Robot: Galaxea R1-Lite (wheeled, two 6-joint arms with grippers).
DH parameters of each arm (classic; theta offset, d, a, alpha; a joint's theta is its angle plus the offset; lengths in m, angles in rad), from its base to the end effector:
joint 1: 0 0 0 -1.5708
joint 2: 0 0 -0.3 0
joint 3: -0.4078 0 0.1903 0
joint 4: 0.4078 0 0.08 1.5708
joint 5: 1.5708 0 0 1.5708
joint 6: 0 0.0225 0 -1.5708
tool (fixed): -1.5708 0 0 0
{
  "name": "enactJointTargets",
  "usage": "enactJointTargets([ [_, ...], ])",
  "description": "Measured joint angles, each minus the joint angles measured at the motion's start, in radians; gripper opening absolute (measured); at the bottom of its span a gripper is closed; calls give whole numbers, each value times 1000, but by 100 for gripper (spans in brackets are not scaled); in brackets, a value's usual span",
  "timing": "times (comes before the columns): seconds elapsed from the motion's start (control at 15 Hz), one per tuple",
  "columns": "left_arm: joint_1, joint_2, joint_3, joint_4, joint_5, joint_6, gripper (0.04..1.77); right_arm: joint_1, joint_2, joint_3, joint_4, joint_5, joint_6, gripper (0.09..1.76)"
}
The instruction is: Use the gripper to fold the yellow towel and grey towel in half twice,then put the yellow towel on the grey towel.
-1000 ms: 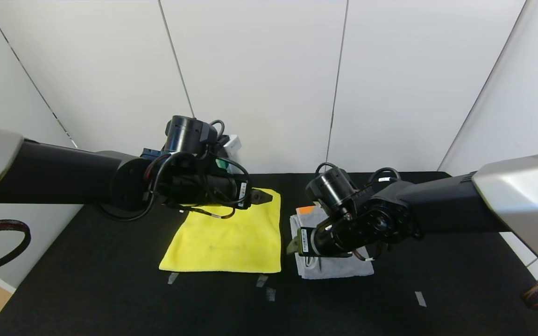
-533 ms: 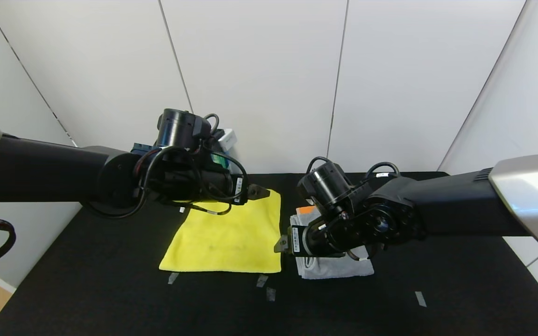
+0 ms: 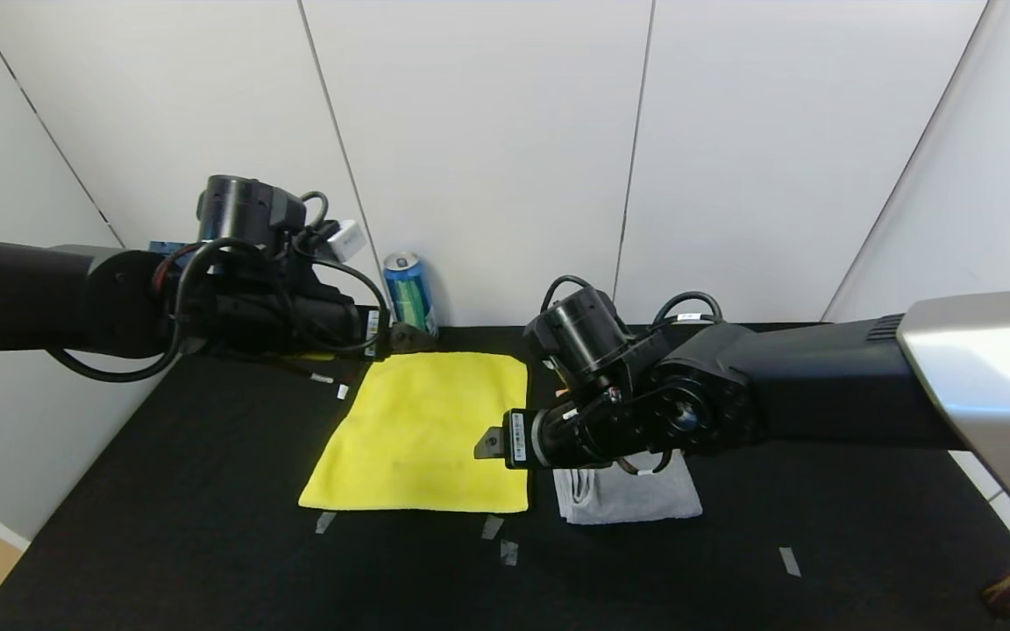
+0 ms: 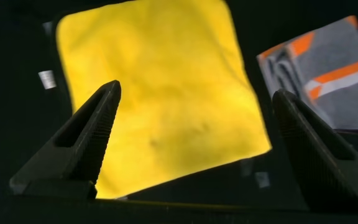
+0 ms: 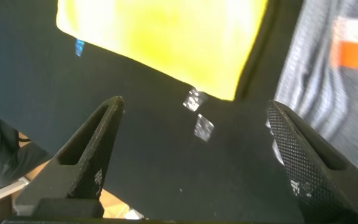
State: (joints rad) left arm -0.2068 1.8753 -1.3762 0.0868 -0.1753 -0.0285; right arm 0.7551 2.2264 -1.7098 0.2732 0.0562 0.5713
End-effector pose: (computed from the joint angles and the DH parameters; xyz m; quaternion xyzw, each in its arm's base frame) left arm 0.3560 -0.0787 0.2124 -0.0088 0.2913 -0.1777 0.9399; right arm 0.3226 0.3054 0.1444 0.1126 0.4495 0.2476 0.8509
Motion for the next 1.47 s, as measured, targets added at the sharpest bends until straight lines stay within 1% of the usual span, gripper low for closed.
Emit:
enactJointTargets([
  [0.13, 78, -9, 14, 37, -6, 40, 172, 3, 27, -24, -2, 1, -2, 167],
  [0.2, 113, -14, 33, 43, -20, 49, 172, 6, 43, -39, -1, 1, -2, 168],
  [0.33, 176, -24, 92, 49, -78, 77, 172, 11, 70, -64, 0, 2, -2, 168],
  [0.4, 198, -28, 124, 47, -109, 93, 172, 12, 80, -73, 0, 2, -4, 169],
  [0.6, 256, -35, 216, 42, -231, 110, 172, 14, 104, -87, -1, 1, -28, 169],
  [0.67, 271, -37, 248, 44, -254, 112, 172, 14, 113, -94, -1, 1, -33, 170],
  [0.8, 295, -37, 305, 46, -271, 140, 172, 12, 130, -107, 0, 2, -36, 170],
  [1.0, 360, -9, 361, 40, -274, 201, 172, 13, 156, -132, 1, 2, -36, 170],
  [1.2, 398, 42, 365, 34, -274, 242, 172, 14, 177, -153, 1, 3, -36, 170],
  [1.47, 406, 100, 358, 31, -276, 266, 172, 11, 198, -174, 6, 2, -36, 170],
])
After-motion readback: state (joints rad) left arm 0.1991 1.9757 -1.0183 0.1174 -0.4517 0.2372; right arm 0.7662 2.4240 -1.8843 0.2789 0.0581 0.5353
